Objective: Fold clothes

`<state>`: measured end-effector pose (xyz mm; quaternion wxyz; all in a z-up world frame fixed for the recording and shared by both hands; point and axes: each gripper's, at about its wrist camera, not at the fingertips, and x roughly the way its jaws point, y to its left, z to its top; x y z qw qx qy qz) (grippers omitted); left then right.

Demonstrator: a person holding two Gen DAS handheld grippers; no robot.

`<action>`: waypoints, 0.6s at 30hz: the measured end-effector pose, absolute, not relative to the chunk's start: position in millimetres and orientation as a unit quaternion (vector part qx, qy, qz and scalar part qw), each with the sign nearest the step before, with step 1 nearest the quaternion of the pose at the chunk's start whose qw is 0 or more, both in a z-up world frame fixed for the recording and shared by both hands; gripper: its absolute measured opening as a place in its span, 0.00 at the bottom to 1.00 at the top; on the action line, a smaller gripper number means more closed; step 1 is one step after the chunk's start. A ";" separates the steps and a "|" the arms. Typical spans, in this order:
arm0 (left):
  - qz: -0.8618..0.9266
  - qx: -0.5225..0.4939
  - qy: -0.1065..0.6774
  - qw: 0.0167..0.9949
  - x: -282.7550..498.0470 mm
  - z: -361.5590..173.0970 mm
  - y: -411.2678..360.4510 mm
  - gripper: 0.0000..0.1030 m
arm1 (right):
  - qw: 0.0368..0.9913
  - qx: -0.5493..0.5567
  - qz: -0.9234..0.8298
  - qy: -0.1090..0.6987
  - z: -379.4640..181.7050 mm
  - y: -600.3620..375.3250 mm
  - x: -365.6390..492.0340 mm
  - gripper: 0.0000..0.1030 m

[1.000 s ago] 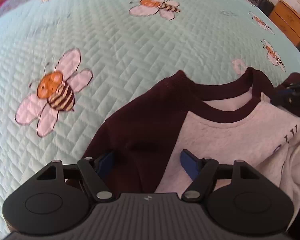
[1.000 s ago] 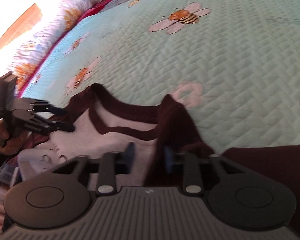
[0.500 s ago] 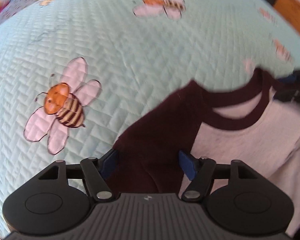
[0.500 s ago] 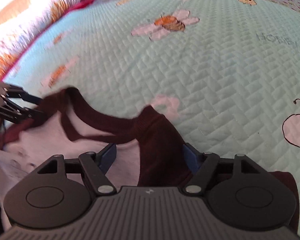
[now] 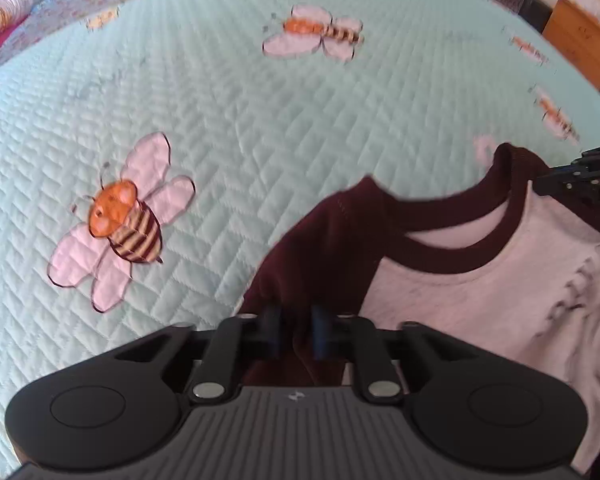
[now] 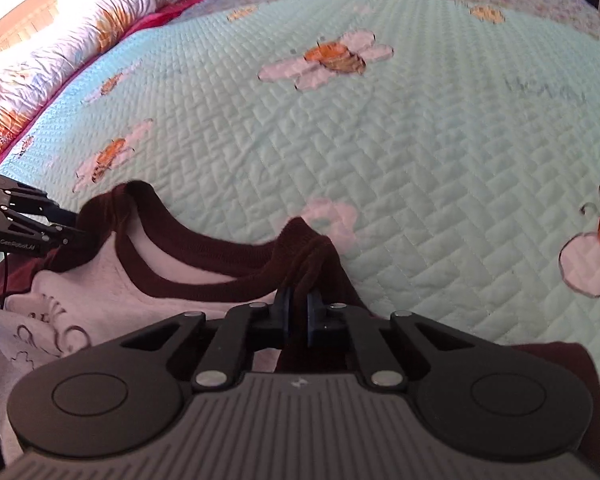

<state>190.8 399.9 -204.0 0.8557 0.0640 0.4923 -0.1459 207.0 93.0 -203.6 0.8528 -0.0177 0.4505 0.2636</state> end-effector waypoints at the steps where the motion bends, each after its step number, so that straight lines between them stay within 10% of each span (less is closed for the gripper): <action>1: -0.143 0.071 0.481 0.862 188.2 -198.5 398.8 0.11 | 0.858 -0.019 0.264 0.440 -196.0 93.7 206.3 0.06; 18: -0.002 0.087 0.291 0.953 316.9 -15.4 416.8 0.04 | 0.949 -0.054 0.242 0.196 -16.7 128.8 326.3 0.06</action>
